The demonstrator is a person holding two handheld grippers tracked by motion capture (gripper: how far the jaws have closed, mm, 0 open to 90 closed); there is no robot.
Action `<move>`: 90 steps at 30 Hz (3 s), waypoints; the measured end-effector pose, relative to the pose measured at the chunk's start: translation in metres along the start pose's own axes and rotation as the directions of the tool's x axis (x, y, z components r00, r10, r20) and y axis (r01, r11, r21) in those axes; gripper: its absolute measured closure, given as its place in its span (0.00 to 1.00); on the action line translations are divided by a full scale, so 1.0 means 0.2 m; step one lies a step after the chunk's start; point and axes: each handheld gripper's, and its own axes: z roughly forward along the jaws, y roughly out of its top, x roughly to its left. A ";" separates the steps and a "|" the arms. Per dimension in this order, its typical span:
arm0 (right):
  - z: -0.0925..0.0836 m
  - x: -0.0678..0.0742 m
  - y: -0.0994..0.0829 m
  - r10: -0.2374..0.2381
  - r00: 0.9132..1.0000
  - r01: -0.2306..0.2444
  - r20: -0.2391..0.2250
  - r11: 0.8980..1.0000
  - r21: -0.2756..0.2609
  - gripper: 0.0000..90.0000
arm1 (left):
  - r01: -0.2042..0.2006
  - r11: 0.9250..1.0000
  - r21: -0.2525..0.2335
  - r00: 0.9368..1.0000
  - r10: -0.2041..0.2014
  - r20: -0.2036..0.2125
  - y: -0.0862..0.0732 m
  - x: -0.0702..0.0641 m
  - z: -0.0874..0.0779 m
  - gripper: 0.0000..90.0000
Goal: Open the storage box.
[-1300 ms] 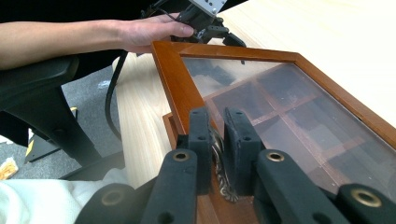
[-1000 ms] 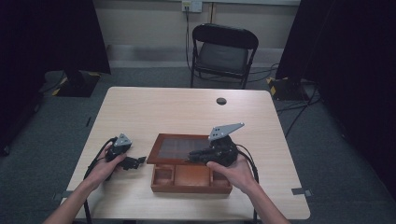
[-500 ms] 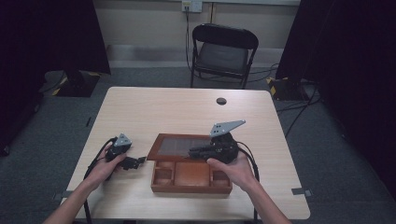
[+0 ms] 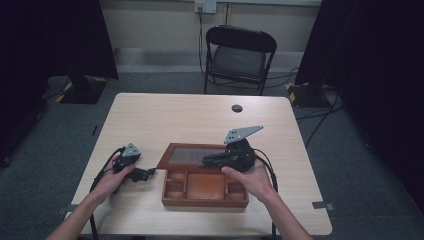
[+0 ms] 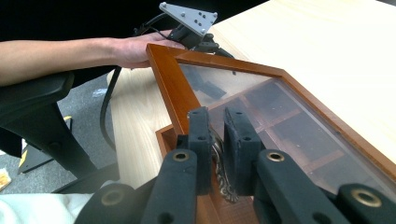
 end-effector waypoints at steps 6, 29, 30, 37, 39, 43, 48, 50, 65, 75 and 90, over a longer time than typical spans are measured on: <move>0.01 0.00 0.00 -0.004 1.000 0.004 -0.001 1.000 0.009 0.92 | -0.002 1.000 -0.001 1.000 0.002 0.001 0.00 0.00 0.00 0.09; -0.01 -0.03 0.06 0.006 1.000 -0.006 0.013 1.000 -0.018 0.92 | -0.009 1.000 0.004 1.000 0.009 -0.001 0.00 0.00 0.00 0.09; -0.01 -0.03 0.07 0.008 1.000 -0.007 0.013 1.000 -0.017 0.92 | -0.009 1.000 0.003 1.000 0.009 0.000 0.00 0.00 0.00 0.09; -0.02 -0.04 0.08 0.012 1.000 -0.011 0.019 1.000 -0.027 0.92 | -0.007 1.000 0.003 1.000 0.007 -0.001 0.00 0.00 0.00 0.09; -0.02 -0.04 0.08 0.013 1.000 -0.013 0.020 1.000 -0.029 0.92 | -0.006 1.000 0.003 1.000 0.006 0.000 0.00 0.00 0.00 0.09; -0.02 -0.05 0.09 0.017 1.000 -0.016 0.021 1.000 -0.024 0.92 | -0.007 1.000 0.003 1.000 0.007 0.000 0.00 0.00 0.00 0.09; -0.02 -0.05 0.10 0.017 1.000 -0.016 0.025 0.999 -0.029 0.92 | -0.002 1.000 0.002 1.000 0.002 0.001 0.00 0.00 0.00 0.09; -0.03 -0.06 0.10 0.016 1.000 -0.016 0.022 0.999 -0.029 0.92 | -0.002 1.000 0.002 1.000 0.002 0.001 0.00 0.00 0.00 0.09; -0.03 -0.08 0.13 0.017 1.000 -0.016 0.024 0.999 -0.039 0.92 | -0.001 1.000 0.002 1.000 0.001 0.002 0.00 0.00 0.00 0.09; -0.04 -0.08 0.14 0.017 0.999 -0.016 0.030 0.999 -0.040 0.92 | -0.002 1.000 0.002 1.000 0.002 0.002 0.00 0.00 0.00 0.09; -0.04 -0.10 0.17 0.020 0.999 -0.019 0.032 0.999 -0.041 0.92 | -0.002 1.000 0.002 1.000 0.002 0.002 0.00 0.00 0.00 0.09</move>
